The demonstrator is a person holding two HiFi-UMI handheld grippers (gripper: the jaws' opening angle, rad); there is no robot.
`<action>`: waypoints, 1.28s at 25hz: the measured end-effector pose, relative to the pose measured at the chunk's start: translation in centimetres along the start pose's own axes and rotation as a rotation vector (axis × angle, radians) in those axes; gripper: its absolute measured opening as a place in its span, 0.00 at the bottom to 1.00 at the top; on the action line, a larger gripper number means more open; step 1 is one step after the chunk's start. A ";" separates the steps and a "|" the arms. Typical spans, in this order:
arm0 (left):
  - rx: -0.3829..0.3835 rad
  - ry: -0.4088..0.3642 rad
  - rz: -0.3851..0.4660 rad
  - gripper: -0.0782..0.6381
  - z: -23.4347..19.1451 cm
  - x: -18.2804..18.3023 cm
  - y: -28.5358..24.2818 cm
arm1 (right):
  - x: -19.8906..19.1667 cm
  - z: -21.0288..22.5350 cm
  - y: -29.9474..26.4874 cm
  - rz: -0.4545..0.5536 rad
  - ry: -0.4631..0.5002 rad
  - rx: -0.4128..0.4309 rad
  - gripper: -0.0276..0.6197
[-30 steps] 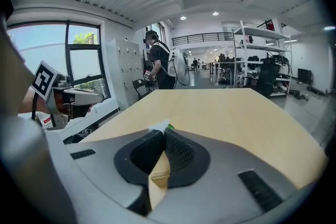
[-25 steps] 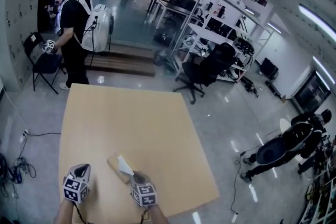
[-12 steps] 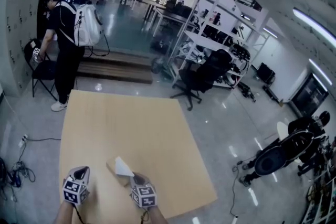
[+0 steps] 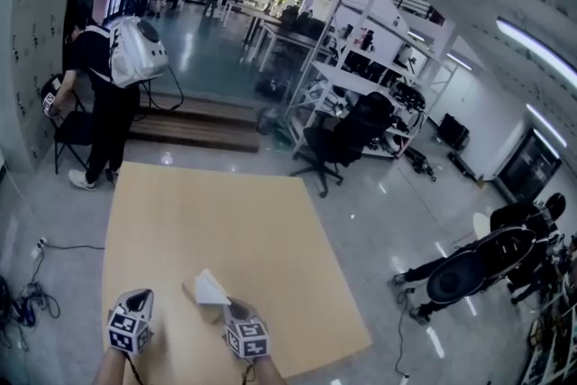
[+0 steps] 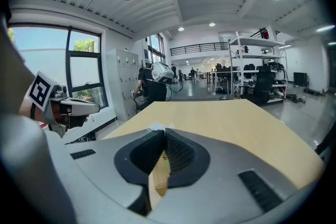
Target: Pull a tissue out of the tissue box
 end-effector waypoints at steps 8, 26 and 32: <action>0.000 -0.007 0.022 0.12 0.0 0.8 1.2 | 1.6 -0.7 1.6 0.056 -0.007 -0.003 0.05; -0.017 -0.043 0.095 0.12 2.2 1.4 6.3 | 0.7 -2.4 8.1 0.151 -0.053 -0.039 0.05; -0.021 -0.051 0.101 0.12 3.7 0.7 8.2 | -0.7 -3.1 10.6 0.165 -0.053 -0.054 0.05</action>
Point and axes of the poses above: the fingertips, and each gripper's own axes: y backward along the fingers, z to its right, x out of its top, the point moved 1 cm from there along y, backward along the fingers, and after that the axes turned 13 degrees about -z, right-handed, at the moved point
